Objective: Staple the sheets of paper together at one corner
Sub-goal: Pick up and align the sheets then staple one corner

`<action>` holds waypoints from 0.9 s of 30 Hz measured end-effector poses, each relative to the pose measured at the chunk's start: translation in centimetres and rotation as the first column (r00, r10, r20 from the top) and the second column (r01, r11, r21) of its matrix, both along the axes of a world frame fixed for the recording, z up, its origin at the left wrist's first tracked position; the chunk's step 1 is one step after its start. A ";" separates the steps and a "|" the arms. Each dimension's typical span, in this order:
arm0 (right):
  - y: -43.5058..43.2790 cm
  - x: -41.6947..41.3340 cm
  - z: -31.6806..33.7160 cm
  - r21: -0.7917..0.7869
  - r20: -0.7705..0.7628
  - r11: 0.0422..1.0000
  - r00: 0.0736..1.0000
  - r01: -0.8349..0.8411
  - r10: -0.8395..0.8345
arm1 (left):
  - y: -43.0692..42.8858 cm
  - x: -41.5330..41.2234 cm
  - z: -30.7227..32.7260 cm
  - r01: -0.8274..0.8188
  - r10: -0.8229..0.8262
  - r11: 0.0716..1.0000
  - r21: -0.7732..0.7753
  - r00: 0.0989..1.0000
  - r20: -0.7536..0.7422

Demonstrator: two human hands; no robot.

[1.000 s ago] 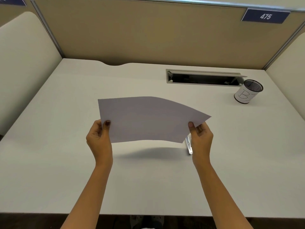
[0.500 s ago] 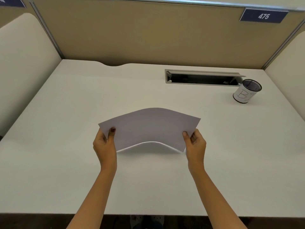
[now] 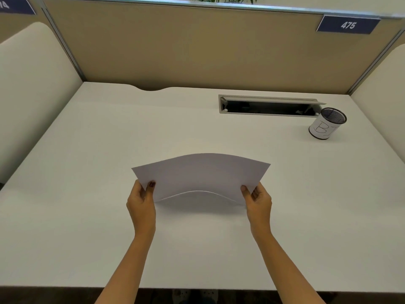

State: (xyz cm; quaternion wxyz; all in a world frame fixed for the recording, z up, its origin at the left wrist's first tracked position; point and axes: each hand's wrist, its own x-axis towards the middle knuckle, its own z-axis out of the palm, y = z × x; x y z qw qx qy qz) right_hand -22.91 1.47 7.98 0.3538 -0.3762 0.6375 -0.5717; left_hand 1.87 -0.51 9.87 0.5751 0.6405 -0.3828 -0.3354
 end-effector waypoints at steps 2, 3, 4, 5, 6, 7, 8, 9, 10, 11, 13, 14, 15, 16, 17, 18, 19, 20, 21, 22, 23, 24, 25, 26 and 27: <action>-0.1 0.1 0.3 -0.009 -0.006 1.000 1.000 0.018 -0.018 | 0.0 -0.1 0.2 -0.014 0.014 1.000 -0.009 1.000 0.005; -0.2 0.0 0.4 -0.012 -0.009 1.000 1.000 0.028 -0.028 | 0.0 -0.1 0.2 -0.016 0.016 1.000 -0.012 1.000 0.010; -0.3 0.0 0.5 -0.012 -0.009 0.999 0.999 0.033 -0.033 | 0.0 0.0 0.2 -0.016 0.016 1.000 -0.008 1.000 0.012; -0.4 0.0 0.5 -0.002 -0.008 0.999 0.999 0.033 -0.033 | 0.0 0.0 0.1 -0.012 0.012 1.000 -0.001 1.000 0.013; -0.4 -0.1 0.4 0.015 -0.007 1.000 1.000 0.025 -0.025 | 0.0 0.1 0.0 -0.005 0.005 1.000 0.009 1.000 0.017; -0.5 -0.1 0.2 0.037 -0.017 0.999 1.000 0.012 -0.011 | 0.0 0.2 -0.2 0.003 -0.004 1.000 0.019 1.000 0.024; -0.6 -0.1 -0.1 0.056 -0.034 0.998 0.999 -0.001 0.003 | 0.1 0.2 -0.4 0.013 -0.014 1.000 0.027 0.999 0.032; -0.6 -0.2 -0.3 0.069 -0.052 0.998 0.999 -0.012 0.015 | 0.2 0.3 -0.5 0.023 -0.024 0.999 0.030 0.999 0.037; -0.5 -0.3 -0.5 0.072 -0.062 0.997 0.998 -0.017 0.022 | 0.2 0.3 -0.5 0.028 -0.029 0.999 0.029 0.999 0.042; -0.4 -0.3 -0.4 0.067 -0.073 0.998 0.997 -0.017 0.022 | 0.3 0.3 -0.3 0.028 -0.029 0.999 0.025 0.999 0.046; -0.3 -0.2 0.2 0.030 -0.114 1.000 0.993 -0.008 0.011 | 0.2 0.2 0.3 0.007 -0.007 1.000 0.008 0.999 0.053; -0.2 -0.2 0.7 0.008 -0.144 1.000 0.990 -0.004 0.005 | 0.1 0.2 0.6 -0.014 0.014 1.000 0.000 0.998 0.055; -0.3 -0.2 1.2 -0.014 -0.185 1.000 0.983 0.000 -0.003 | 0.0 0.2 0.9 -0.034 0.035 0.999 -0.010 0.998 0.044; -0.4 -0.2 1.8 -0.044 -0.232 0.999 0.973 -0.002 -0.009 | -0.1 0.2 1.3 -0.047 0.047 0.998 -0.029 0.999 0.021; -0.5 -0.1 2.5 -0.080 -0.292 0.997 0.956 -0.005 -0.019 | -0.4 0.2 1.7 -0.056 0.056 0.997 -0.060 0.998 0.008; -0.6 -0.1 3.2 -0.127 -0.351 0.992 0.936 -0.016 -0.030 | -0.6 0.1 2.1 -0.070 0.073 0.992 -0.102 0.997 0.032; -0.8 -0.1 4.0 -0.177 -0.411 0.984 0.910 -0.030 -0.047 | -1.0 0.0 2.4 -0.087 0.101 0.984 -0.153 0.991 0.085; -0.9 0.0 4.9 -0.227 -0.463 0.973 0.884 -0.048 -0.064 | -1.2 -0.1 2.8 -0.103 0.134 0.974 -0.202 0.980 0.147; -1.0 0.1 5.7 -0.267 -0.513 0.961 0.855 -0.071 -0.080 | -1.5 -0.2 3.2 -0.112 0.162 0.964 -0.240 0.967 0.197; -1.1 0.1 6.4 -0.300 -0.556 0.948 0.827 -0.103 -0.086 | -1.8 -0.3 3.8 -0.103 0.168 0.959 -0.264 0.957 0.237; -1.3 0.1 7.1 -0.326 -0.597 0.935 0.797 -0.138 -0.090 | -2.1 -0.5 4.4 -0.067 0.148 0.958 -0.280 0.949 0.280; -1.4 0.2 7.6 -0.345 -0.634 0.922 0.768 -0.175 -0.092 | -2.4 -0.6 4.9 -0.001 0.105 0.956 -0.292 0.934 0.342; -1.5 0.3 8.2 -0.363 -0.669 0.908 0.738 -0.211 -0.095 | -2.7 -0.7 5.5 0.083 0.055 0.951 -0.298 0.902 0.428; -1.5 0.4 8.8 -0.377 -0.696 0.893 0.711 -0.247 -0.097 | -2.9 -0.8 6.0 0.165 0.015 0.939 -0.302 0.857 0.516; -1.6 0.5 9.4 -0.389 -0.718 0.879 0.689 -0.277 -0.100 | -3.0 -1.0 6.4 0.235 -0.012 0.920 -0.312 0.816 0.579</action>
